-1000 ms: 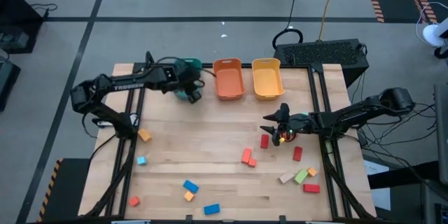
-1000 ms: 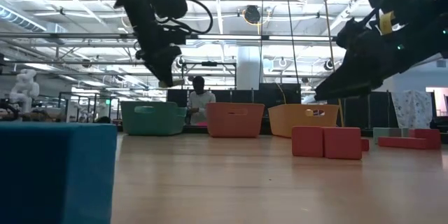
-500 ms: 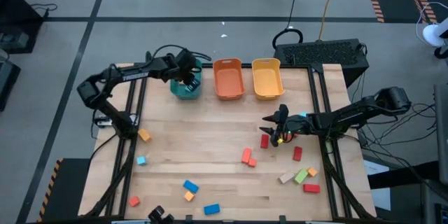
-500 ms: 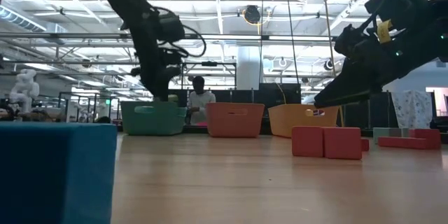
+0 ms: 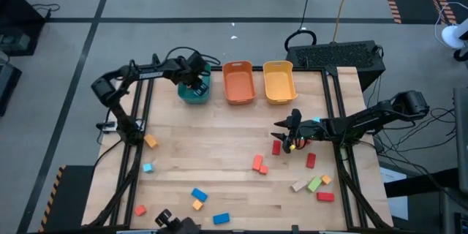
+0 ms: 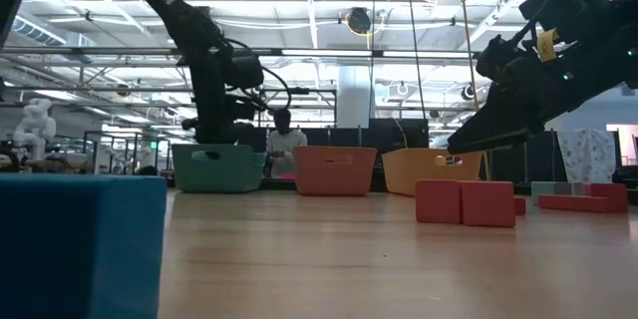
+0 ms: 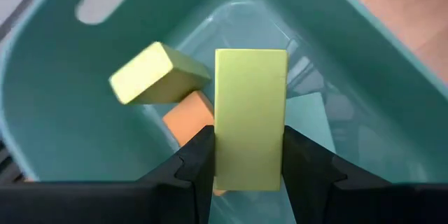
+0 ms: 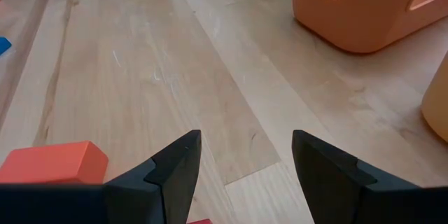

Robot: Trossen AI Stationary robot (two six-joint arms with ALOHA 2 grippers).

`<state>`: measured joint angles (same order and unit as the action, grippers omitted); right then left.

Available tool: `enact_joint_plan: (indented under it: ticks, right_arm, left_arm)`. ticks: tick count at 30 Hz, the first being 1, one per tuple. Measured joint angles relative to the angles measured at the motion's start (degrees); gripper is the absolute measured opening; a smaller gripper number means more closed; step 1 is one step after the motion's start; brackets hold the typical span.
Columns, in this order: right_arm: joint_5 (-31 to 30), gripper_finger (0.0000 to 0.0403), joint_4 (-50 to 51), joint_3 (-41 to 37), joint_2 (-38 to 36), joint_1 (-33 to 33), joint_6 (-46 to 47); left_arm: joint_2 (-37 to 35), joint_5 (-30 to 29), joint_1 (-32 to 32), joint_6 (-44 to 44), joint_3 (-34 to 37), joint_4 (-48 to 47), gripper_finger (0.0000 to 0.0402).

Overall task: Sort blocks by size
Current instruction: Put the green thin rectangular block into the blue bin, then put the blue thin rectangular block into the blue bin

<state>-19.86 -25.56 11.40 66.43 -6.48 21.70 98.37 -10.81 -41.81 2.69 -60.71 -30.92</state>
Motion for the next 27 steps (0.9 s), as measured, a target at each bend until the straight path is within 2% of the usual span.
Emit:
enact_joint_plan:
  ticks: [9,19,27]
  right_arm:
    - [-1.3,0.0210,0.0,0.0,0.0,0.1,0.0]
    - [-1.5,0.0210,-0.5,0.0,0.0,0.1,0.0]
    - [-0.9,0.0210,-2.0,0.0,0.0,0.1,-4.7]
  left_arm:
    - [2.4,0.1,-0.3,0.0,0.0,0.0,0.0135]
    - [2.5,0.1,-0.3,-0.1,0.0,0.6,0.0238]
    - [1.3,0.1,-0.3,-0.3,0.0,0.5,0.0251]
